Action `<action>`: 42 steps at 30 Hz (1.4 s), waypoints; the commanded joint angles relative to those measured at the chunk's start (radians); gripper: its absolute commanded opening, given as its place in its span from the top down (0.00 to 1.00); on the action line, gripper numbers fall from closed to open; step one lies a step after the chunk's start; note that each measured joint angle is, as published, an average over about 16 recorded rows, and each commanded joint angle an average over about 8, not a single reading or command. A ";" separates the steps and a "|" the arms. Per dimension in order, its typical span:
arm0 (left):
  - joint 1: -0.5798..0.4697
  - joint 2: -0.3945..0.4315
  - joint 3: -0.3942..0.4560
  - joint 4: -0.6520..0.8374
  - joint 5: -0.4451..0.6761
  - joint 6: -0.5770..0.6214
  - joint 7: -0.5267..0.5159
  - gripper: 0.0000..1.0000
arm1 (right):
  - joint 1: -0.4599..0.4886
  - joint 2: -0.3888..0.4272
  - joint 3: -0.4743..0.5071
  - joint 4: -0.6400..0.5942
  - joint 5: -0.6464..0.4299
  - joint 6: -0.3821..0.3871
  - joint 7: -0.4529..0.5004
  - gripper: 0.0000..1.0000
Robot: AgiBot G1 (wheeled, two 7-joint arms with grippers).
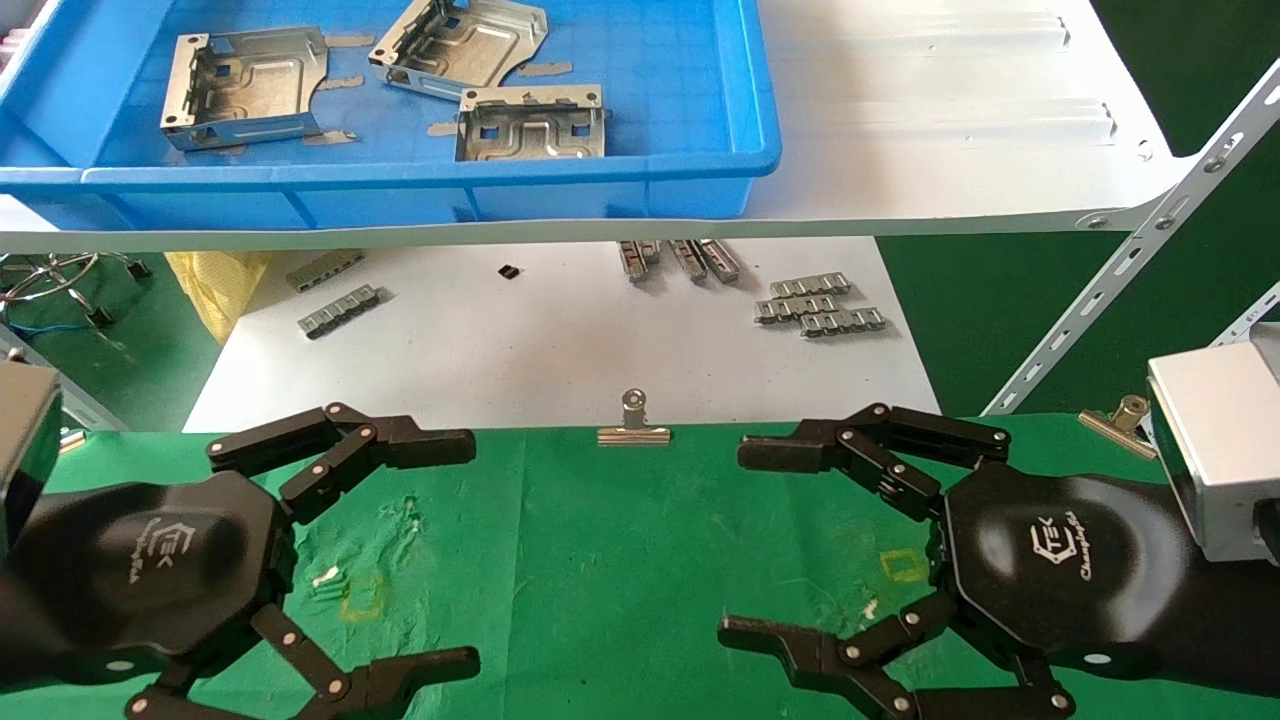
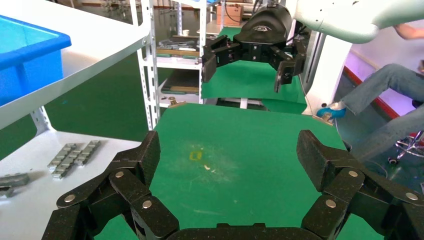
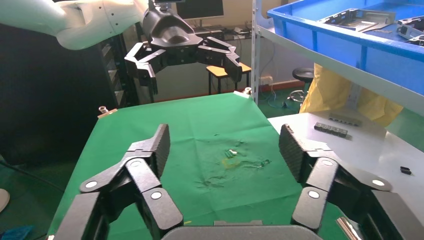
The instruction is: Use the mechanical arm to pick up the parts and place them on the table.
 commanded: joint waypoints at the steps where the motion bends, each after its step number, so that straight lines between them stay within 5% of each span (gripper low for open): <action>1: 0.000 0.000 0.000 0.000 0.000 0.000 0.000 0.00 | 0.000 0.000 0.000 0.000 0.000 0.000 0.000 1.00; 29: -0.028 0.009 -0.001 0.007 -0.006 0.007 -0.004 0.00 | 0.000 0.000 0.000 0.000 0.000 0.000 0.000 1.00; 35: -0.166 0.047 0.010 0.071 0.042 -0.033 -0.036 0.00 | 0.000 0.000 0.000 0.000 0.000 0.000 0.000 1.00; 42: -0.486 0.172 0.097 0.285 0.251 -0.141 -0.103 0.00 | 0.000 0.000 0.000 0.000 0.000 0.000 0.000 1.00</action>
